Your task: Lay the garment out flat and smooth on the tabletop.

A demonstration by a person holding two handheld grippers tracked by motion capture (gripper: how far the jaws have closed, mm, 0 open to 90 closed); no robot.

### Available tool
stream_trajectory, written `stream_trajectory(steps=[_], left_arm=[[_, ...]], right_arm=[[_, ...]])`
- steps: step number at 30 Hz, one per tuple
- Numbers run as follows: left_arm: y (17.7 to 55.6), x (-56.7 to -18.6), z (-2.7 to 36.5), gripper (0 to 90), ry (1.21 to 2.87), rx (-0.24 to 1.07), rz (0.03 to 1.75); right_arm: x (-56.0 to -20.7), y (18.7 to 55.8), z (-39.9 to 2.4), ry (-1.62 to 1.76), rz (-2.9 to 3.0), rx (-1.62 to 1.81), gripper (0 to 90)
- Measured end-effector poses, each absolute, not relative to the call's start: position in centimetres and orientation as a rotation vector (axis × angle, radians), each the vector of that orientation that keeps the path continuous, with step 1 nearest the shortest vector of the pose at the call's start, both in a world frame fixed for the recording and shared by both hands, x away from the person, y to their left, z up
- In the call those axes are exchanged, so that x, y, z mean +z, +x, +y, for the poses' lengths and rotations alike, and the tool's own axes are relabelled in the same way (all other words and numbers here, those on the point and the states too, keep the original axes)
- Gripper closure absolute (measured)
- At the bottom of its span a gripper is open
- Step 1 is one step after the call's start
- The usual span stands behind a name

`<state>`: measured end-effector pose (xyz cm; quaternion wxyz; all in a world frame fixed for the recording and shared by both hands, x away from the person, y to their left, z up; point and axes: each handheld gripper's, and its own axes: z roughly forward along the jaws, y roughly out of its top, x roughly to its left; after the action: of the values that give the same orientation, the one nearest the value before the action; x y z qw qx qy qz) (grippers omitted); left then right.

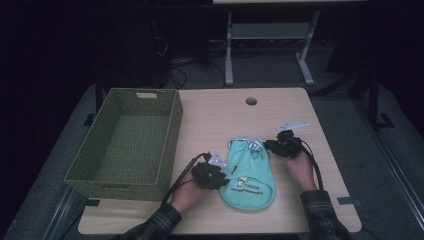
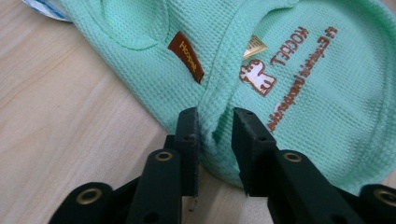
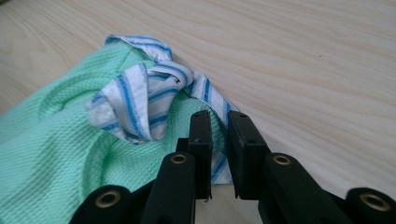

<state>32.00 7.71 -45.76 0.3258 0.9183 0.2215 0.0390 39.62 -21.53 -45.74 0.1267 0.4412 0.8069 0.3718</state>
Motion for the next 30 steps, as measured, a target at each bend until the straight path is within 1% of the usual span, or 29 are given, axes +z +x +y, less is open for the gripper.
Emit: stream_trajectory(steps=[3,5,6,7,8,9,10,12,18,20,22,23,27,30], left_arm=[[32.1,-45.8,7.8,75.6,2.407,0.104,0.579],[32.1,-45.8,7.8,75.6,2.407,0.099,0.582],[32.1,-45.8,7.8,75.7,2.41,0.1,0.581],[32.1,-45.7,7.8,76.4,2.412,0.105,0.58],[32.1,-45.7,7.8,78.1,2.412,0.105,0.58],[32.1,-45.7,7.8,78.1,2.416,0.108,0.578],[32.1,-45.7,7.8,80.8,2.419,0.112,0.576],[32.2,-45.7,7.8,81.6,2.422,0.118,0.574],[32.2,-45.7,7.8,85.5,2.423,0.121,0.575],[32.2,-45.7,7.8,85.7,2.422,0.121,0.577],[32.2,-45.8,7.8,86.1,2.422,0.126,0.576],[32.2,-45.8,7.8,86.4,2.423,0.127,0.575],[32.2,-45.7,7.8,86.7,2.425,0.128,0.574],[32.2,-45.7,7.8,87.1,2.426,0.117,0.578]], right_arm=[[-46.4,40.2,-20.9,1.273,2.374,1.071,78.5],[-46.6,40.3,-20.8,1.267,2.377,1.061,78.6],[-46.8,40.4,-20.6,1.274,2.381,1.051,79.8],[-47.1,40.4,-20.5,1.27,2.382,1.039,84.1],[-47.1,40.4,-20.5,1.267,2.379,1.04,85.7],[-47.1,40.4,-20.5,1.267,2.379,1.04,85.7],[-47.1,40.5,-20.5,1.26,2.381,1.035,86.9],[-47.1,40.5,-20.5,1.257,2.382,1.032,87.0],[-46.4,40.5,-20.9,1.28,2.328,1.119,84.3],[-46.8,40.8,-20.7,1.246,2.357,1.112,80.4],[-47.0,40.9,-20.5,1.247,2.373,1.107,79.0],[-47.2,41.0,-20.3,1.256,2.38,1.1,85.3],[-47.3,41.0,-20.1,1.246,2.391,1.073,88.6],[-47.0,41.1,-20.3,1.237,2.377,1.082,89.5]])
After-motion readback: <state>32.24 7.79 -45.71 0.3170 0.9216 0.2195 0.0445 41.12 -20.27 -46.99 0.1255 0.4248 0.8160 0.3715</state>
